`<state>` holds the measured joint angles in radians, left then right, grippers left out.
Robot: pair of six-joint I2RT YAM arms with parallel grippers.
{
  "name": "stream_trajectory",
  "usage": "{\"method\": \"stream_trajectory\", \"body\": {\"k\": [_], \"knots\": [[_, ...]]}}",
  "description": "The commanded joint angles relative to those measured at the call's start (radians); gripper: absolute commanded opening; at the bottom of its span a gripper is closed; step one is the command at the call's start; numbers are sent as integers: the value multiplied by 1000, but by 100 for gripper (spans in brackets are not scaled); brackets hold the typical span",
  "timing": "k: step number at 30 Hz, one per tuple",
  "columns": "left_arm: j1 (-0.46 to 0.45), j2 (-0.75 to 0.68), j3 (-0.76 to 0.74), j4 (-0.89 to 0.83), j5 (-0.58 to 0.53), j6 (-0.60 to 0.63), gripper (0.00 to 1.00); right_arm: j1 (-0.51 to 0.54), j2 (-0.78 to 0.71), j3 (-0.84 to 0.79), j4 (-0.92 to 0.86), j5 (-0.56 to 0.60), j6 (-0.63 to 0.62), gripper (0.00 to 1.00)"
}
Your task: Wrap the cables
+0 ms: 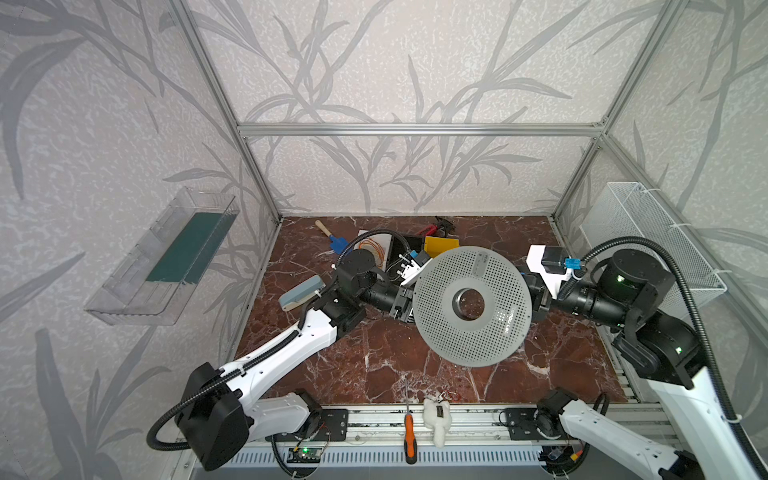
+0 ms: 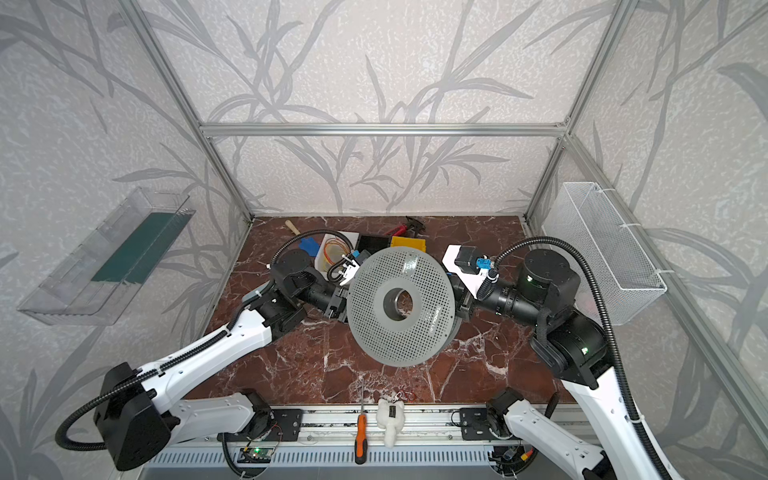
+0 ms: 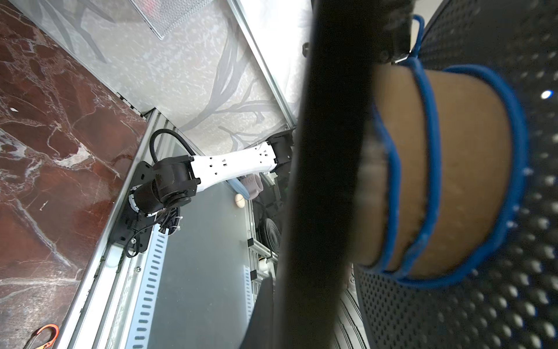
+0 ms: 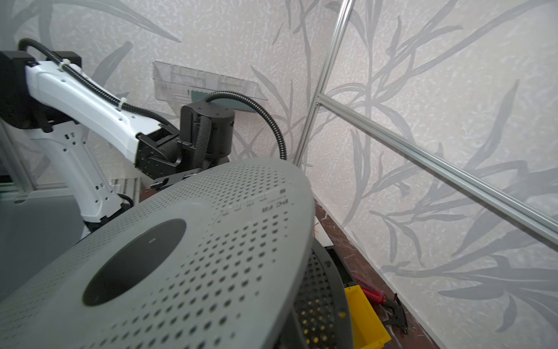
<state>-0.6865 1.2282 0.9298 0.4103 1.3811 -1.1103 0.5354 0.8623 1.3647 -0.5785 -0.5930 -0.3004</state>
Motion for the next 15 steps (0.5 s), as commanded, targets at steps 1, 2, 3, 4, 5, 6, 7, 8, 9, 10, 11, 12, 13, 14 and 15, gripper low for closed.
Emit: {"method": "stream_trajectory", "body": {"k": [1, 2, 3, 4, 5, 6, 7, 8, 9, 10, 11, 12, 13, 14, 15], "knots": [[-37, 43, 48, -83, -66, -49, 0, 31, 95, 23, -115, -237, -12, 0], [-38, 46, 52, -84, -63, -47, 0, 32, 111, 35, -135, -257, -16, 0], [-38, 50, 59, -88, -60, -43, 0, 31, 128, 48, -156, -282, -17, 0], [-39, 57, 68, -92, -57, -40, 0, 33, 144, 58, -174, -301, -20, 0], [-40, 63, 73, -91, -53, -41, 0, 35, 158, 67, -185, -311, -21, 0], [-44, 67, 77, -90, -50, -42, 0, 39, 173, 75, -201, -318, -24, 0], [-45, 71, 82, -90, -48, -42, 0, 43, 187, 82, -215, -321, -27, 0], [-45, 73, 86, -90, -48, -43, 0, 49, 198, 88, -227, -319, -31, 0], [-47, 76, 90, -91, -47, -45, 0, 57, 213, 98, -250, -310, -40, 0], [-48, 77, 89, -91, -48, -46, 0, 66, 226, 108, -271, -294, -50, 0], [-48, 77, 91, -91, -44, -48, 0, 82, 240, 117, -292, -265, -60, 0], [-51, 77, 93, -95, -42, -48, 0, 99, 251, 126, -308, -238, -69, 0], [-50, 76, 94, -98, -41, -48, 0, 111, 263, 133, -325, -224, -78, 0], [-50, 77, 96, -102, -40, -49, 0, 123, 273, 139, -336, -206, -83, 0], [-51, 79, 99, -105, -41, -49, 0, 135, 281, 142, -343, -196, -86, 0]]}}
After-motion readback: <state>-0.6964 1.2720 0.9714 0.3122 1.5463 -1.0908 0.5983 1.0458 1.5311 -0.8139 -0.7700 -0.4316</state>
